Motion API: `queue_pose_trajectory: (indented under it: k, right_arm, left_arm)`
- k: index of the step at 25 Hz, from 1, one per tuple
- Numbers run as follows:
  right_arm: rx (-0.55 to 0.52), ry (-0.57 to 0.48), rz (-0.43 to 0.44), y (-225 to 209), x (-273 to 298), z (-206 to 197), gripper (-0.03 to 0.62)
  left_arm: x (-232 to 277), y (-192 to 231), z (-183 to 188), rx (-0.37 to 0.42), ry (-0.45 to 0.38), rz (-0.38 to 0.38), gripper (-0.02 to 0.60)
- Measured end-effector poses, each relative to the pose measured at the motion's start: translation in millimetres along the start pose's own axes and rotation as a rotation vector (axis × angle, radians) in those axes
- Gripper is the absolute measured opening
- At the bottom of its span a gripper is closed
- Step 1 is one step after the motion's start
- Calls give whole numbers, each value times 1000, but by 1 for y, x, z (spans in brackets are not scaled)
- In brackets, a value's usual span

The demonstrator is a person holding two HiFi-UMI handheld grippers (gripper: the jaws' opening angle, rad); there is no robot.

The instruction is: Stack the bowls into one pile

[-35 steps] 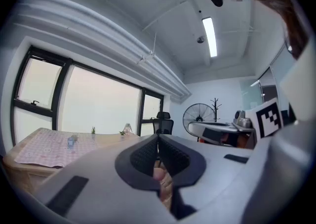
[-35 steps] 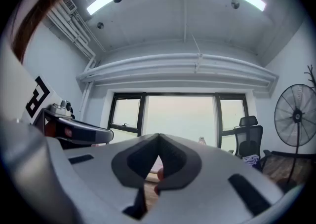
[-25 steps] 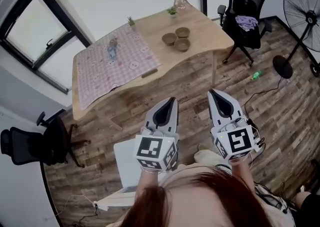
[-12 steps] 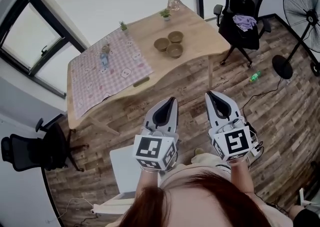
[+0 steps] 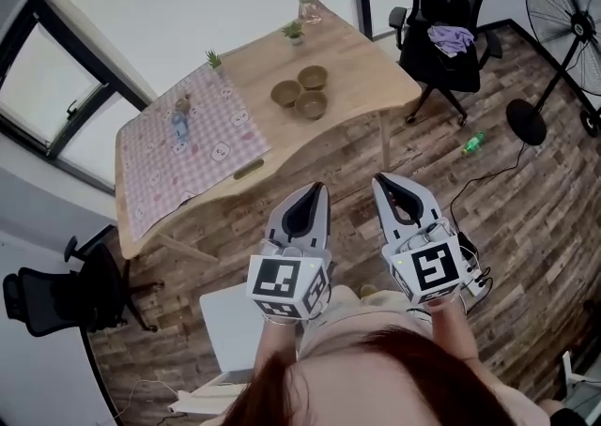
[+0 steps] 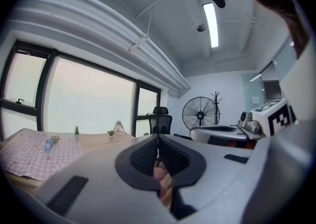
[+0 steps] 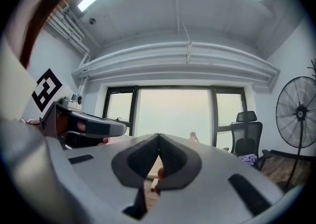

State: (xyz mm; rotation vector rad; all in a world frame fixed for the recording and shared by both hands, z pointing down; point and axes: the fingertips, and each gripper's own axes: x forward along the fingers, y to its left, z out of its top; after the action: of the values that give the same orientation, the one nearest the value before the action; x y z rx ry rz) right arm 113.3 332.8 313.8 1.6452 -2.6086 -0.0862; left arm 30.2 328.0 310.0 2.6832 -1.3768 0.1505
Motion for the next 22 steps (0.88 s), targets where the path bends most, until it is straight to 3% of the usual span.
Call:
queue_pose_trajectory:
  k: [6, 22]
  right_arm:
    - [4, 13, 3, -17, 20, -8, 0]
    - [0, 46, -5, -37, 139, -11, 0]
  left_arm:
    - [25, 5, 0, 2, 17, -7, 11]
    - [97, 103, 14, -29, 22, -2, 11]
